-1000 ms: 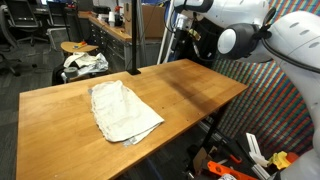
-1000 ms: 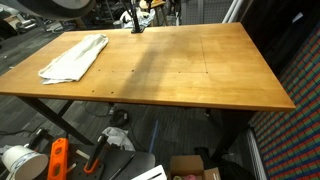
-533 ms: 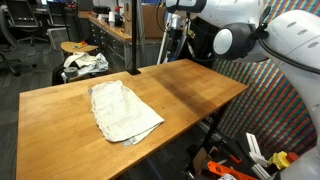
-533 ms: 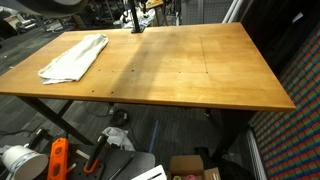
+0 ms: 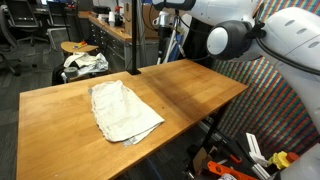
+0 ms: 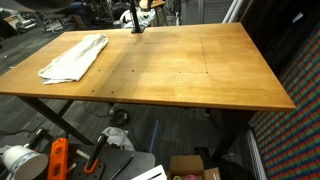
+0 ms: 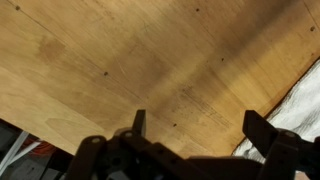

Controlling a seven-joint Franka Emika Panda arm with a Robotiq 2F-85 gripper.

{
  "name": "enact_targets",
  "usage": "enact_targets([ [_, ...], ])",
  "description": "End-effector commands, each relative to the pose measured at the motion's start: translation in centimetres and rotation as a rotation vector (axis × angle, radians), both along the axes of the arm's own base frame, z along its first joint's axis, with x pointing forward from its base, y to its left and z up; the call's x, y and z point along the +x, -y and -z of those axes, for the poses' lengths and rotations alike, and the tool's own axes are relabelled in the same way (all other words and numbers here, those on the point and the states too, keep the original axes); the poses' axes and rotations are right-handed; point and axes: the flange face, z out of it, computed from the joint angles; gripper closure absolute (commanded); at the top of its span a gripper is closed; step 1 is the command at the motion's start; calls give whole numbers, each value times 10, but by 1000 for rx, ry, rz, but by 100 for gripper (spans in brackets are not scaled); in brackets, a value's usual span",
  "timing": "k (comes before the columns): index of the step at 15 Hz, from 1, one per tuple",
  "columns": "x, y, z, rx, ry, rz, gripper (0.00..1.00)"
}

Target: Fold the white towel from right to left

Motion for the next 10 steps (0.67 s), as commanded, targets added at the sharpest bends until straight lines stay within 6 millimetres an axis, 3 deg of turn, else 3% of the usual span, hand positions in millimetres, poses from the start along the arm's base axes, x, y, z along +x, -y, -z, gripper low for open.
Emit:
enact_targets([
  [1,7,-23,-15,27,46,1,0],
  [5,19,-44,-18,94,107,107,0],
  [10,32,-54,-24,103,192,226,0],
])
